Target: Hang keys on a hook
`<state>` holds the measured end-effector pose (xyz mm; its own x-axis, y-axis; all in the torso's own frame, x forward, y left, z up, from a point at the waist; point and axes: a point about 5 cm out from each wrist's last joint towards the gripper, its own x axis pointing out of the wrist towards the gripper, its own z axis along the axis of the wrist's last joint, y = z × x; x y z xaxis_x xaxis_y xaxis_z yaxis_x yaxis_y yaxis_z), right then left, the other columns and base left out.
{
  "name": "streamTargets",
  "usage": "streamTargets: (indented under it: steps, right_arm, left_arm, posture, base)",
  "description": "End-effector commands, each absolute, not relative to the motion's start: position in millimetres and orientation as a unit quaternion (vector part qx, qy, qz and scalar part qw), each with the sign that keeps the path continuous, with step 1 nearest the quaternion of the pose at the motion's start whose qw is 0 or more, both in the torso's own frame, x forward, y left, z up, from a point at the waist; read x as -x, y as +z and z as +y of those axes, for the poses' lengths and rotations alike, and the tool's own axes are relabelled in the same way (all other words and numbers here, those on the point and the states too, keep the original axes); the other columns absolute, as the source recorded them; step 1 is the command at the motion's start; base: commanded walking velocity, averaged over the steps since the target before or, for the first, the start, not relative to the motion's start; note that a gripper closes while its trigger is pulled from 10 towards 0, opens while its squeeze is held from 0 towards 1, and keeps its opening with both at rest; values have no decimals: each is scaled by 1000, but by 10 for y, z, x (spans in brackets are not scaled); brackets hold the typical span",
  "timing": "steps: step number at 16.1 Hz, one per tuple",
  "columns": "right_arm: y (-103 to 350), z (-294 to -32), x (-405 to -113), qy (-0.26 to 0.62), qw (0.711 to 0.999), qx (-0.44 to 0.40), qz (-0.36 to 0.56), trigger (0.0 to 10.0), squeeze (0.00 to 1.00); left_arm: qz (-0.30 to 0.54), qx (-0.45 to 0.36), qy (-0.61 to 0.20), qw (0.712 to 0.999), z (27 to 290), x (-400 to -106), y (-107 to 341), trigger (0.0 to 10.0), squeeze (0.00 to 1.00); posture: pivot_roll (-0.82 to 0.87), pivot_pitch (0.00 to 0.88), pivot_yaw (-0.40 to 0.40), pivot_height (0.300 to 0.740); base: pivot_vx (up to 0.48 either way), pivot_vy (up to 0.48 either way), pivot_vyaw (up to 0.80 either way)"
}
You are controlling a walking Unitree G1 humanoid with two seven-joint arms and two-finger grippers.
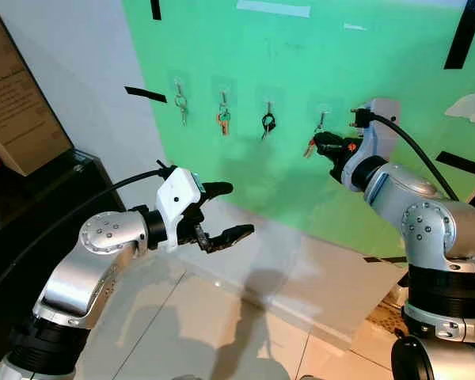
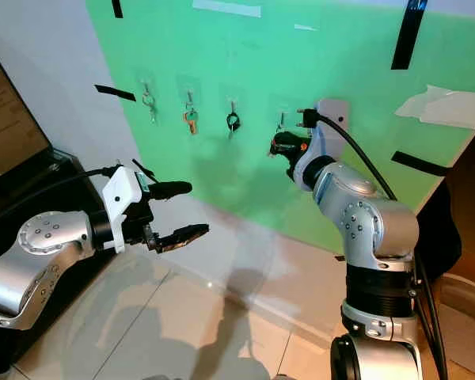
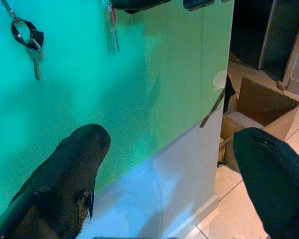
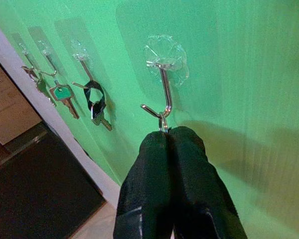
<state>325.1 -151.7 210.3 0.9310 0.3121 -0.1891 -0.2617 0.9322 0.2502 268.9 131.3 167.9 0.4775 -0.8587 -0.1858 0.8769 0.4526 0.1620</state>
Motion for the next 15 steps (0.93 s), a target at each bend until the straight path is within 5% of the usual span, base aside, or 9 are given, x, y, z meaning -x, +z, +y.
streamTargets:
  steps: [1, 2, 3, 8, 11, 13, 15]
  right_arm:
    - [2005, -1500, -3237, 145, 974, -109, 133, 10000, 0]
    - [2006, -1499, -3237, 145, 975, -109, 130, 10000, 0]
    - [2005, -1502, -3235, 144, 976, -104, 125, 10000, 1000]
    - [1879, -1529, -3121, 139, 978, -94, 121, 10000, 1000]
    - [1643, -1531, -2855, 130, 984, -37, 119, 10000, 1000]
    - [1536, -1634, -2703, 65, 993, 31, 90, 10000, 1000]
    - [1406, -1753, -2477, -13, 998, 3, 66, 10000, 1000]
  left_arm:
    - [26, -126, -511, 850, 1293, -2694, 1736, 10000, 71]
    - [24, -126, -510, 851, 1291, -2698, 1740, 10000, 75]
    - [17, -122, -504, 855, 1287, -2714, 1760, 10000, 75]
    - [-3, -69, -478, 876, 1239, -2722, 1781, 10000, 71]
    - [11, -56, -401, 914, 1292, -2835, 1653, 10000, 67]
    - [49, -78, -347, 933, 1390, -2875, 1479, 10000, 63]
    - [78, -102, -289, 949, 1485, -2876, 1287, 10000, 59]
  posture:
    - [-55, 0, 59, 740]
    - [-55, 0, 59, 740]
    - [-55, 0, 60, 740]
    - [-61, 0, 57, 740]
    - [-72, 0, 53, 740]
    - [-79, 0, 55, 740]
    - [-82, 0, 58, 740]
  base:
    - [0, 0, 0]
    - [0, 0, 0]
    - [0, 0, 0]
    - [0, 0, 0]
    - [0, 0, 0]
    - [0, 0, -213]
    - [0, 0, -800]
